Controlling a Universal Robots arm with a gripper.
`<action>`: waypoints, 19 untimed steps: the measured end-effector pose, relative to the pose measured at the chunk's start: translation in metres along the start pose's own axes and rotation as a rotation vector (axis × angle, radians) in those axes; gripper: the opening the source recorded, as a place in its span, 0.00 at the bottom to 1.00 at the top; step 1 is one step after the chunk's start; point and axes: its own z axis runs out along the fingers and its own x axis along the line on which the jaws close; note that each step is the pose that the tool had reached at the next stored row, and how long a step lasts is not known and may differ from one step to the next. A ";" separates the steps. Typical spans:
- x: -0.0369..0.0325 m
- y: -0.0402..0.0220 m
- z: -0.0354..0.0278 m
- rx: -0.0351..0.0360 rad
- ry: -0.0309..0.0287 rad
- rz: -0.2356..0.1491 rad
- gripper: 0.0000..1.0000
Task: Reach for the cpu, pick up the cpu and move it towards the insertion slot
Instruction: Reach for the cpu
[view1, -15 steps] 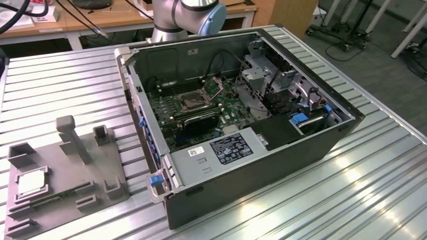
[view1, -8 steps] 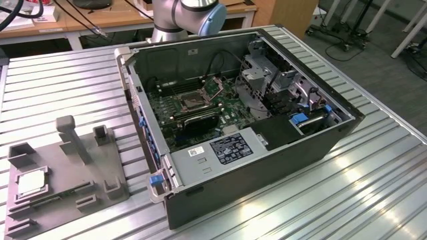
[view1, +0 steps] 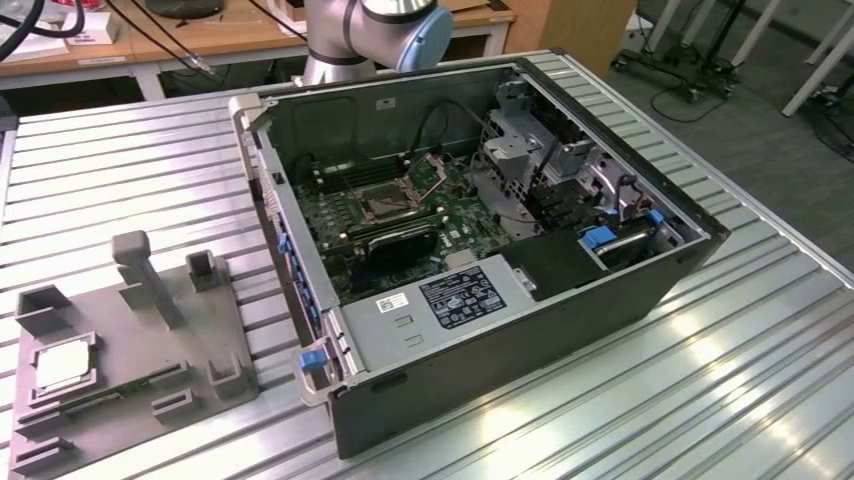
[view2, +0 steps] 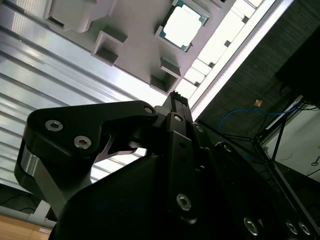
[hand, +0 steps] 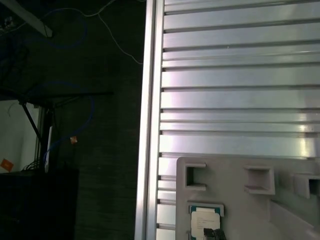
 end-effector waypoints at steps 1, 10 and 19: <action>0.0002 -0.0002 0.0000 0.0000 0.0000 0.000 0.11; 0.0034 -0.0018 0.0004 -0.0001 0.0001 -0.002 0.11; 0.0157 -0.0038 0.0063 0.0002 -0.0088 -0.002 0.11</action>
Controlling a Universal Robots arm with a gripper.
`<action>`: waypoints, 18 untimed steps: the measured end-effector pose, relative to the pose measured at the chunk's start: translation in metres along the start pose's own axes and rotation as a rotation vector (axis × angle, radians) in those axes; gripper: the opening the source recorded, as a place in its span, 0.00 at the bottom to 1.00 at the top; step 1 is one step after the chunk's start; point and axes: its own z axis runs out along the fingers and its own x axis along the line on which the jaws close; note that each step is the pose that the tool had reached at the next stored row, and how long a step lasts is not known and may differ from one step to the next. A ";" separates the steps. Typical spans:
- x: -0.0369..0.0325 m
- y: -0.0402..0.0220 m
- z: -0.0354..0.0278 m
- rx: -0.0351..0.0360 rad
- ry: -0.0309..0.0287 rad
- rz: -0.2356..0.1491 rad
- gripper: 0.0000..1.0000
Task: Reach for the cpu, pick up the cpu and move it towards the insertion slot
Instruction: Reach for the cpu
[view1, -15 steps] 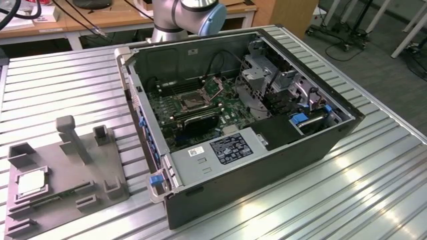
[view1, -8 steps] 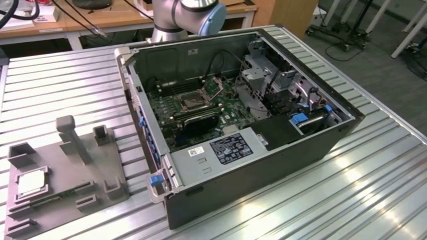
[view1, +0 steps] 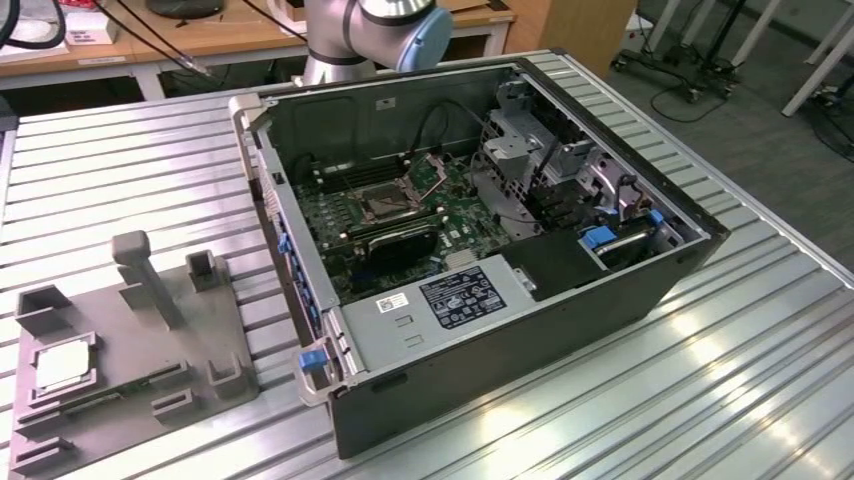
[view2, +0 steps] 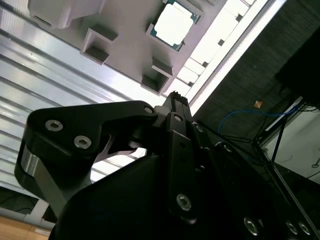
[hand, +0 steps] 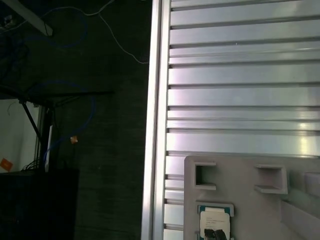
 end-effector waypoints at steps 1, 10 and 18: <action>0.0001 -0.0002 0.0003 0.0000 -0.0001 0.000 0.11; 0.0007 -0.0051 0.0070 0.0000 -0.0001 0.000 0.37; 0.0008 -0.0053 0.0097 -0.0001 -0.0002 0.000 0.45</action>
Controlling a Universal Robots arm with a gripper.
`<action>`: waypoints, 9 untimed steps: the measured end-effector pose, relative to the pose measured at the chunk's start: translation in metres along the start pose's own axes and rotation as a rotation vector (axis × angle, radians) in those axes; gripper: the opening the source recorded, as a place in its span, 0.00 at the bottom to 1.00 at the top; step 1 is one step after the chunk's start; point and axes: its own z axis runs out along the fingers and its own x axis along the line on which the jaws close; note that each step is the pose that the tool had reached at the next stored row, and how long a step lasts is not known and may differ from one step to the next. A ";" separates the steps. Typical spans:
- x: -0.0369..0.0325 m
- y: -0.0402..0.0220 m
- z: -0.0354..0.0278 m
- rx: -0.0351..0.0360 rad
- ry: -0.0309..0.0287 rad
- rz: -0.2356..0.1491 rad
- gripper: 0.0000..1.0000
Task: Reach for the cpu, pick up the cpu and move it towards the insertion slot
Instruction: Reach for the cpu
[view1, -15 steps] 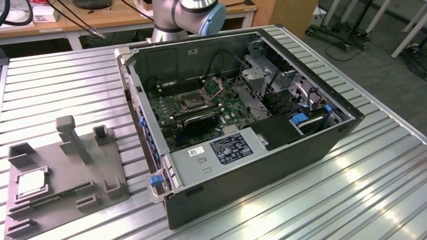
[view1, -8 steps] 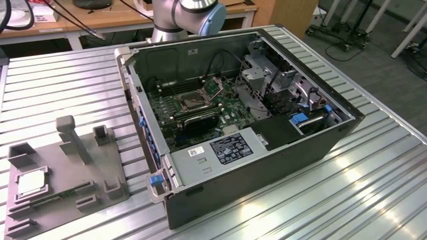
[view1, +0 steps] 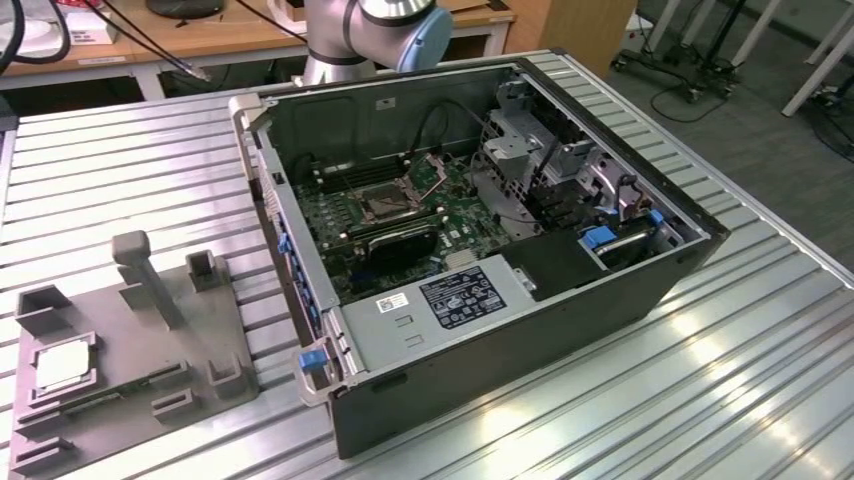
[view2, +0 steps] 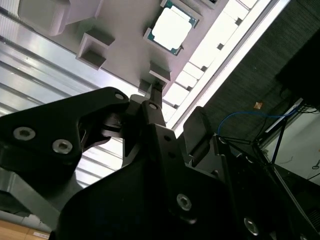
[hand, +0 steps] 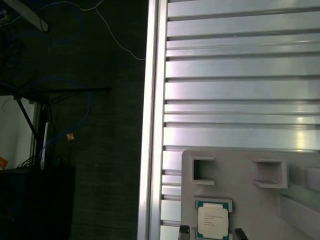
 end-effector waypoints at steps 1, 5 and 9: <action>0.0000 0.0000 0.0002 0.0000 0.0000 0.000 0.45; 0.0000 -0.0001 0.0026 0.0000 0.0000 0.000 0.45; 0.0001 -0.0002 0.0045 0.0000 0.0000 0.000 0.45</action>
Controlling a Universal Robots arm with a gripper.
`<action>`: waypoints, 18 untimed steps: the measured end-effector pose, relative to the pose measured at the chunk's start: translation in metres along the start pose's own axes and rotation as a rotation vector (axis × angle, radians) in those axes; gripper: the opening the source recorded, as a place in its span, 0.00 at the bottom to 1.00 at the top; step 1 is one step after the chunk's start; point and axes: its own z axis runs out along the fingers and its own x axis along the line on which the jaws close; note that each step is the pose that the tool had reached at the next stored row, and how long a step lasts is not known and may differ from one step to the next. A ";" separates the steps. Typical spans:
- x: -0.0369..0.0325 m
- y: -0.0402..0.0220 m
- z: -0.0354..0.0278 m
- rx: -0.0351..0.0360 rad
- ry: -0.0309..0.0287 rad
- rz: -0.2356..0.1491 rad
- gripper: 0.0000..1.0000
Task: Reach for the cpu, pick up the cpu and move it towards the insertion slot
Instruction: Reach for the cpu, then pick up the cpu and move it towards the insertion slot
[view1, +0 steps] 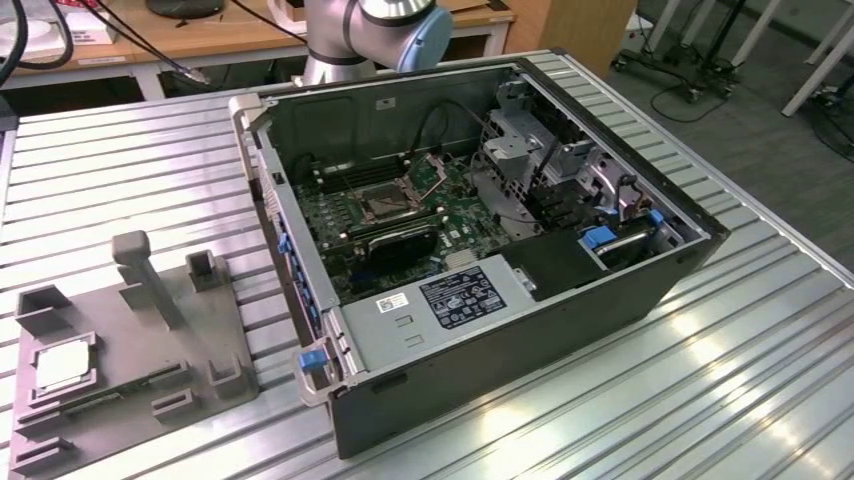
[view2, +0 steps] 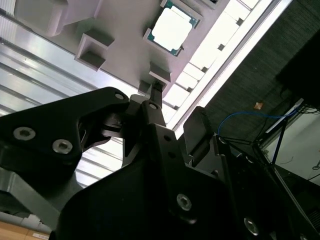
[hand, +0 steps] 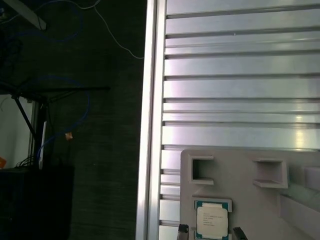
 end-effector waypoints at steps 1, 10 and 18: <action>0.0000 0.0000 0.0002 0.0000 0.0000 0.000 0.45; 0.0000 -0.0001 0.0019 0.0000 0.0000 0.000 0.45; 0.0000 -0.0002 0.0040 0.0000 0.0000 0.000 0.45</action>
